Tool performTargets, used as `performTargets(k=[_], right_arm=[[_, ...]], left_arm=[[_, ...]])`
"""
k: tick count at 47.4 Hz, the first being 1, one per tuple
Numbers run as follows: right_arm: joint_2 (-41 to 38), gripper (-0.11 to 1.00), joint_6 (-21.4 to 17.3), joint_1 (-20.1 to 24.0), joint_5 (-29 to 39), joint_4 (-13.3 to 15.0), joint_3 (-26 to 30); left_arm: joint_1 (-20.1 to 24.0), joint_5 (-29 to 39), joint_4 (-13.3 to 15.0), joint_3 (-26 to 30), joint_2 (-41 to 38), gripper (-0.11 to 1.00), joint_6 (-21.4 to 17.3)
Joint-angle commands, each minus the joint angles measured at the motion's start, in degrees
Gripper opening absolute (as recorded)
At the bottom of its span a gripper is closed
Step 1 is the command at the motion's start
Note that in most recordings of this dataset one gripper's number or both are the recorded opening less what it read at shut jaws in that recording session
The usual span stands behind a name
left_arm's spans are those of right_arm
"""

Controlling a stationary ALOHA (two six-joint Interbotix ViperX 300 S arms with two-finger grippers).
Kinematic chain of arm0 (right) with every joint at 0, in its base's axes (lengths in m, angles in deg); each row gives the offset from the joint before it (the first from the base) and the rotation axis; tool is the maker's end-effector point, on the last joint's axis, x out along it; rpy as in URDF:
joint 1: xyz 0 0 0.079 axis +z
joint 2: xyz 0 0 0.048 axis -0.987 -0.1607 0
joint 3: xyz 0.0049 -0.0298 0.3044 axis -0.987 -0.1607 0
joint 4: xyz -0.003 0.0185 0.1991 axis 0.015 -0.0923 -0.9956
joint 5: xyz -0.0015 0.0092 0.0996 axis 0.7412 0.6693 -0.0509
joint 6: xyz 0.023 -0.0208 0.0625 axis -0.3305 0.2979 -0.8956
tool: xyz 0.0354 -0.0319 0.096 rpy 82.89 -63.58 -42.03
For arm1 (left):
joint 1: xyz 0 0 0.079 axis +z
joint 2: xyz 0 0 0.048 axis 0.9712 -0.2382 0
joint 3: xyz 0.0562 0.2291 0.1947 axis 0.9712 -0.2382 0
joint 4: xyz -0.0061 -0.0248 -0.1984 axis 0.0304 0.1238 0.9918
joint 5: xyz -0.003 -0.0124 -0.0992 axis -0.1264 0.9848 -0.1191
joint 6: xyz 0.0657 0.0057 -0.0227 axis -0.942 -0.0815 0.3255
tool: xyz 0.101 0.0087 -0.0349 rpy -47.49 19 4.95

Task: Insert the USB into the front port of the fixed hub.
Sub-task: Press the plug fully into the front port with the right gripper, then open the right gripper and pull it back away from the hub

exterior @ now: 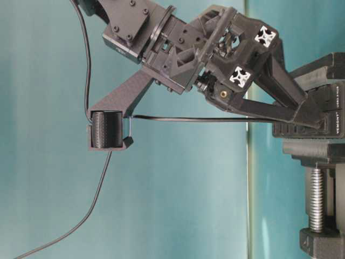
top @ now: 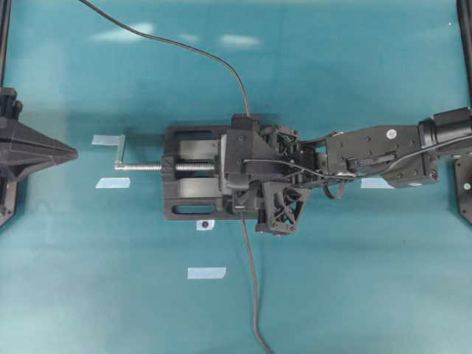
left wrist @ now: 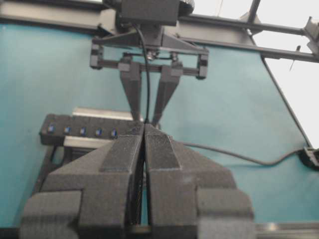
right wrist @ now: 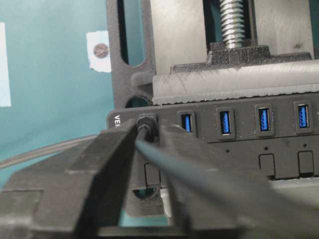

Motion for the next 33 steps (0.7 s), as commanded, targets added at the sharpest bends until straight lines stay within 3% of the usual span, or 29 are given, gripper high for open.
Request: performTargets(k=[1,5,11,33], right_arm=[[2.20,0.40,-0.44,-0.09,-0.35,0.09,1.14],[2.72,0.57,-0.44,-0.26,-0.35,0.00,1.49],[3.60,0.70,-0.44,-0.70,-0.35,0.09,1.58],[5.98,0.71,-0.09,-0.97,-0.53,0.00,-0.09]], left_arm=[[0.18,-0.62,-0.09,0.62,-0.35,0.00,0.09],[0.09,-0.62,-0.09,0.70,-0.26,0.00,0.09],[0.09,-0.62,-0.09,0.70,-0.09,0.00,0.09],[0.09,-0.62,-0.09,0.62,0.88,0.00,0.09]])
